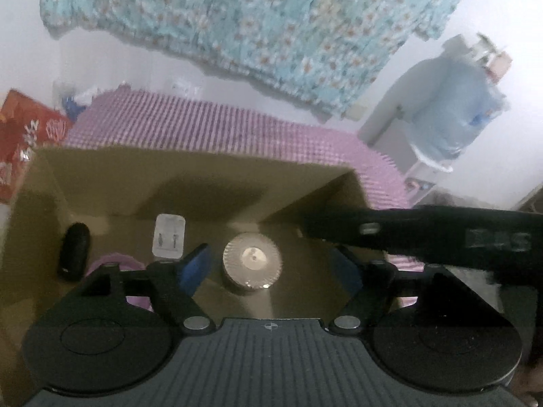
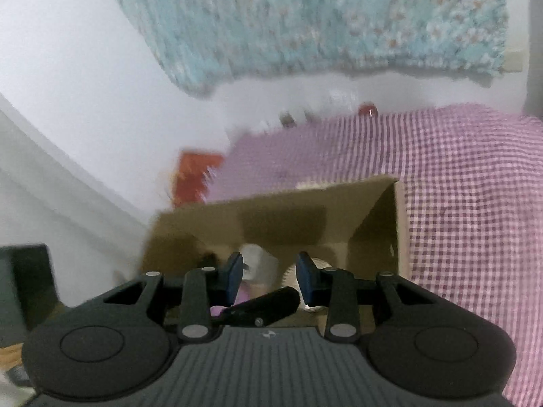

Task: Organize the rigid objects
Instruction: 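Withdraw the right gripper from the box toward the white jar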

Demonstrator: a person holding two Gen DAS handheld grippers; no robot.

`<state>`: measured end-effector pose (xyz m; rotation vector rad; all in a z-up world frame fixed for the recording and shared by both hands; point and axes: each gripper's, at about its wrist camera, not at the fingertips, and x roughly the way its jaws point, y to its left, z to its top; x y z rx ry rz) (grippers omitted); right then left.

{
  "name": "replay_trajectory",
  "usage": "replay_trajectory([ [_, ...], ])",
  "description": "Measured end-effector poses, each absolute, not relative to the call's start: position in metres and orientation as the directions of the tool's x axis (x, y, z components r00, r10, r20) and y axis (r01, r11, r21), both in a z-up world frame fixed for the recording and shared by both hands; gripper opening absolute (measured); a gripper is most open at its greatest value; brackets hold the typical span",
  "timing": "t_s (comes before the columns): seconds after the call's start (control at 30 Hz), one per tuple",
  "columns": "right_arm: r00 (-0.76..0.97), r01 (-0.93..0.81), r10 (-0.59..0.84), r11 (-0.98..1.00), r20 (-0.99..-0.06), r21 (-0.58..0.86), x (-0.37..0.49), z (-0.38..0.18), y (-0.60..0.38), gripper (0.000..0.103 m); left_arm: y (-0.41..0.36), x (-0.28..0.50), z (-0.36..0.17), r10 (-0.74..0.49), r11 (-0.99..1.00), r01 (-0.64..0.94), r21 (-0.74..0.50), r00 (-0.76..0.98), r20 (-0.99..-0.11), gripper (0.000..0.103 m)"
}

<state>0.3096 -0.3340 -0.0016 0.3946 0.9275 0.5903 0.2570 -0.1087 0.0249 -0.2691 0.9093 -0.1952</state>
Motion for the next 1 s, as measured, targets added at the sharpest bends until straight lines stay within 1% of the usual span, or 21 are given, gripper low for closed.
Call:
replay_trajectory([
  [0.07,0.517,-0.294,0.657,0.738,-0.549,0.607,0.282,0.01,-0.35,0.038,-0.11,0.242,0.037,-0.289,0.948,0.081,-0.307,0.622,-0.728,0.086],
  [0.2,0.591,-0.279,0.68,0.677,-0.434,0.681,0.22,0.027,-0.373,0.04,-0.114,0.205,0.058,-0.296,0.953,0.146,-0.267,0.649,-0.701,0.095],
  [0.33,0.65,-0.245,0.665,0.642,-0.368,0.727,0.165,0.034,-0.383,0.046,-0.114,0.162,0.072,-0.292,0.956,0.192,-0.221,0.679,-0.674,0.098],
  [0.4,0.658,-0.243,0.669,0.624,-0.347,0.743,0.14,0.032,-0.383,0.058,-0.112,0.139,0.076,-0.286,0.958,0.205,-0.198,0.685,-0.67,0.099],
  [0.47,0.654,-0.237,0.671,0.621,-0.35,0.748,0.119,0.028,-0.379,0.061,-0.107,0.119,0.077,-0.28,0.96,0.214,-0.182,0.69,-0.668,0.099],
  [0.7,0.576,-0.168,0.694,0.617,-0.431,0.769,0.081,0.006,-0.355,0.061,-0.071,0.073,0.069,-0.213,0.977,0.166,-0.135,0.696,-0.686,0.101],
  [0.8,0.554,-0.169,0.701,0.623,-0.449,0.764,0.07,0.004,-0.341,0.061,-0.051,0.06,0.063,-0.193,0.981,0.124,-0.149,0.686,-0.701,0.101],
  [1.0,0.514,-0.203,0.715,0.638,-0.474,0.742,0.068,0.014,-0.307,0.061,-0.022,0.043,0.057,-0.161,0.985,0.074,-0.153,0.693,-0.702,0.101],
])
